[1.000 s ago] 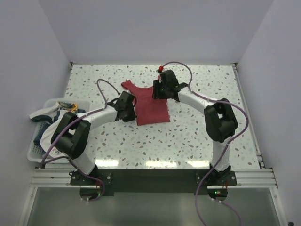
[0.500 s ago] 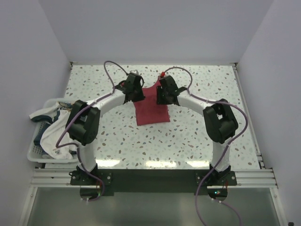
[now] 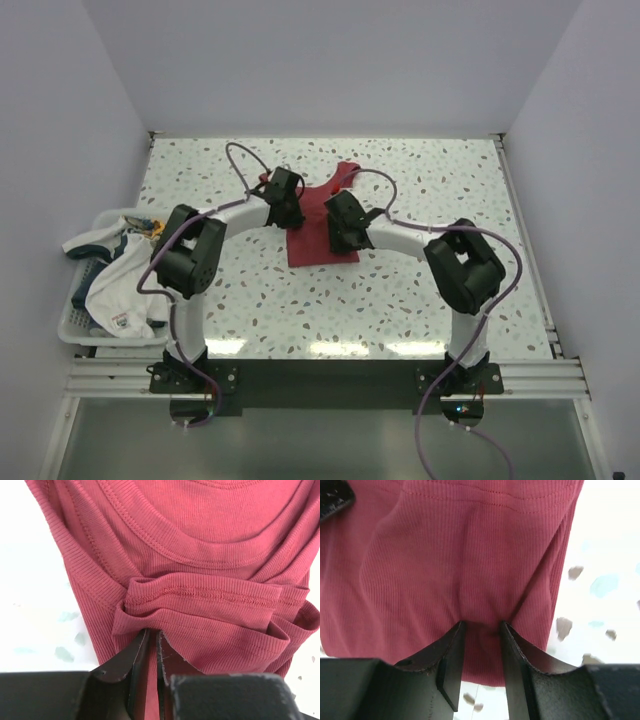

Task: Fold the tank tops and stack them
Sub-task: Fold the tank top

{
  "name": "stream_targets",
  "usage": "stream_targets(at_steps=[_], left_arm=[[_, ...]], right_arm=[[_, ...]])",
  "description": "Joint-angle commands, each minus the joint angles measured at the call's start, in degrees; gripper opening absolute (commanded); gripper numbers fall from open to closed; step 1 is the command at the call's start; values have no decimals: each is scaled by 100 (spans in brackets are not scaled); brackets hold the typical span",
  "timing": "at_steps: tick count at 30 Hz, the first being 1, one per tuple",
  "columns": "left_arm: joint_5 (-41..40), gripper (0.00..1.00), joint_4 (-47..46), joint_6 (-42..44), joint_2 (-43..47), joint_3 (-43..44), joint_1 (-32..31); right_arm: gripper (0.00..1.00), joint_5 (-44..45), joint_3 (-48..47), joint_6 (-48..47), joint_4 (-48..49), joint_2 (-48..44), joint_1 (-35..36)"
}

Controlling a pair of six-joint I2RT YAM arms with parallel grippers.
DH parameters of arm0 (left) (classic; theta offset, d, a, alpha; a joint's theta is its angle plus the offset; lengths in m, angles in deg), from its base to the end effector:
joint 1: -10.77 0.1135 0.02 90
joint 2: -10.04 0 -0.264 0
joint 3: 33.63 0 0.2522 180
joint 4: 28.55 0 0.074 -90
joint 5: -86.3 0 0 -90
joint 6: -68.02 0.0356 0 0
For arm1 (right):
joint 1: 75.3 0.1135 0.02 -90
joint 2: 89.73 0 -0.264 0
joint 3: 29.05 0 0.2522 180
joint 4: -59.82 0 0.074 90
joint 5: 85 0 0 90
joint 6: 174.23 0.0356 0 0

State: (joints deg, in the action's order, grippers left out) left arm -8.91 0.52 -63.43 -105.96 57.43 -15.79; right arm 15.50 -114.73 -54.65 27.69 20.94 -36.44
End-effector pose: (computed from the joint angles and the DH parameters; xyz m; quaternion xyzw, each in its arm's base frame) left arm 0.3849 -0.1888 0.1559 -0.1370 0.9403 -0.1368 0.2800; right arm 0.3163 0.2465 0.1624 -0.0515 0.9541 0.0859 0.2824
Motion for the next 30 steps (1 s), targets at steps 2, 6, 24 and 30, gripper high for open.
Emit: stream_targets(at_steps=[2, 6, 24, 30], left_arm=[[-235, 16, 121, -56, 498, -863, 64], [-86, 16, -45, -56, 1035, -1602, 38], [-85, 32, 771, 409, 3637, -2783, -191], [353, 36, 351, 603, 3235, -1816, -191]], right_arm=[[38, 145, 581, 363, -193, -502, 333], [38, 40, 1345, 715, -62, -994, 754], [53, 972, 1471, 1332, -624, -2621, 1621], [50, 576, 724, 681, -378, -2174, -111]])
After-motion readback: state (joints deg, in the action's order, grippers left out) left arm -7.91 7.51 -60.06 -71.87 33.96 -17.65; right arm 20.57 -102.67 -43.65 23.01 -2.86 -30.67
